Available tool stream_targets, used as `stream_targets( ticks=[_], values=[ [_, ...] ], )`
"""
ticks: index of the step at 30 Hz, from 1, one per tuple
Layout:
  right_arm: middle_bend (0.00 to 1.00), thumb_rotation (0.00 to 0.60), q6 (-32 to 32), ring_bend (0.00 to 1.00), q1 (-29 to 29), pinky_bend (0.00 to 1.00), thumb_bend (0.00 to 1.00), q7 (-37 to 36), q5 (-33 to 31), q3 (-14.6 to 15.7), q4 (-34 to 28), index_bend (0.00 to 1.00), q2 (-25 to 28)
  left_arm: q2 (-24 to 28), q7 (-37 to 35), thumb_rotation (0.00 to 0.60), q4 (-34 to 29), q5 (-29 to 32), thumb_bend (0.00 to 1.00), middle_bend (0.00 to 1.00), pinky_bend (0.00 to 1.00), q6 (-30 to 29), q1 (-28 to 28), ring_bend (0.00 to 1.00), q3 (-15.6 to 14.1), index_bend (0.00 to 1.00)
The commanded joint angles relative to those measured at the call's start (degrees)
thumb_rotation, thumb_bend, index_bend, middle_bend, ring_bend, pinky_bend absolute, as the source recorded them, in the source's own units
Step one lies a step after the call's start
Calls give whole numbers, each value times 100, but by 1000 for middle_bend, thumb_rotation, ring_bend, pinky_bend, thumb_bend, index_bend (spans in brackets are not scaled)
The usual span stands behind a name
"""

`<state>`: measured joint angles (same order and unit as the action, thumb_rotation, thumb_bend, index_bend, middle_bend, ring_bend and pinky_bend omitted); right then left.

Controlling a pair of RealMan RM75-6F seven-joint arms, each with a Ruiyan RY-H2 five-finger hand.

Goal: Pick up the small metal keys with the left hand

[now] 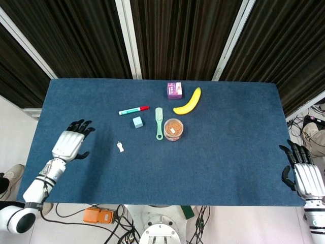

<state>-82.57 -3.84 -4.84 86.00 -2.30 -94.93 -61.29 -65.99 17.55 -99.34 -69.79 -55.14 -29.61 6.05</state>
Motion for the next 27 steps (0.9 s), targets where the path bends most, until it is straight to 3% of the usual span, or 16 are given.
stream_targets(
  ticks=[1, 12, 27],
  values=[
    [66, 600, 2, 47, 0, 0, 1000, -15, 6, 5, 4, 197, 7, -552, 828, 600, 40, 1055, 186, 61, 98, 420, -609, 0, 252, 245],
    [66, 600, 22, 47, -4, 0, 1000, -65, -31, -8, -2, 197, 26, -1336, 1186, 600, 543, 1423, 191, 71, 98, 545, -1099, 0, 118, 331],
    [67, 600, 31, 47, -5, 0, 1000, -79, -50, -14, 6, 197, 25, -1661, 1186, 600, 883, 1440, 195, 71, 98, 533, -1281, 0, -127, 382]
  ],
)
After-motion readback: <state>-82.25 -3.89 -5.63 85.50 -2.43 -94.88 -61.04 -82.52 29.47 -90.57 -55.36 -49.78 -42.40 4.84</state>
